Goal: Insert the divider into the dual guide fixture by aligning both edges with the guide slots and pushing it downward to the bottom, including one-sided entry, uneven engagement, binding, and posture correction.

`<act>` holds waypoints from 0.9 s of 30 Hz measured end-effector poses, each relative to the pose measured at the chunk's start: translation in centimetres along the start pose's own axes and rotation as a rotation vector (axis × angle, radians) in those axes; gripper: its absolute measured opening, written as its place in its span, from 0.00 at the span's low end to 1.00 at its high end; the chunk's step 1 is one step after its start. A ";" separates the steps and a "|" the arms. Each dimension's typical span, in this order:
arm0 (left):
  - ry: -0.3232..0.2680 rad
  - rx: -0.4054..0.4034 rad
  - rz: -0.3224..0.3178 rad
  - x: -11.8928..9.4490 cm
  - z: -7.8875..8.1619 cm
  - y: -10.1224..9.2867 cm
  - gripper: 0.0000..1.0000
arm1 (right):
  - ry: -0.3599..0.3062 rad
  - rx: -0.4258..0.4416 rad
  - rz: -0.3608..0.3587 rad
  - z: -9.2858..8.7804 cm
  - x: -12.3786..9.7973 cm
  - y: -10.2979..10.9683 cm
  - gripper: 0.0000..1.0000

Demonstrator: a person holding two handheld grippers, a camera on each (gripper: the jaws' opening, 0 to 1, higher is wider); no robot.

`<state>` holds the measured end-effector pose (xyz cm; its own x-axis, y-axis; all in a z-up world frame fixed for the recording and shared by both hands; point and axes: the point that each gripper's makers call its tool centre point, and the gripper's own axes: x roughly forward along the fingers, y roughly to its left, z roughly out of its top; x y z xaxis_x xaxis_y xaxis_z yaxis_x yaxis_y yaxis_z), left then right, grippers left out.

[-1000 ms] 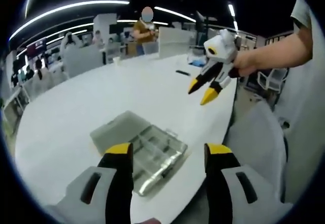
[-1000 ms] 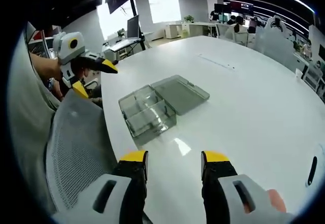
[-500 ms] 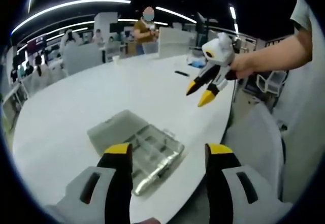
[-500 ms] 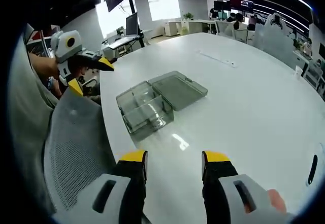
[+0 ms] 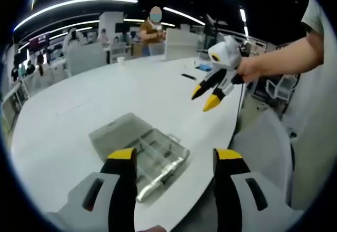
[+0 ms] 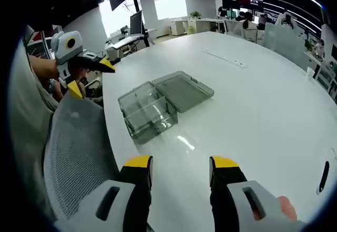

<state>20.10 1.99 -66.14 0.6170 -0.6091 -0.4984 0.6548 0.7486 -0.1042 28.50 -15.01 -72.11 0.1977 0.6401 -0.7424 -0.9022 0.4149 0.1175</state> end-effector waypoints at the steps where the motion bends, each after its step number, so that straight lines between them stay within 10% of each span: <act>1: 0.000 -0.001 0.000 0.0 0.0 0.0 0.57 | 0.001 0.000 0.000 0.0 0.0 -0.1 0.40; 27: 0.001 -0.030 0.006 -0.1 -0.1 0.5 0.58 | 0.058 -0.014 -0.005 -1.7 0.4 -1.4 0.41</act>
<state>20.38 2.47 -66.25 0.6204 -0.6040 -0.5002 0.6373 0.7600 -0.1273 29.21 -16.46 -73.71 0.1804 0.5994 -0.7798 -0.9067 0.4086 0.1043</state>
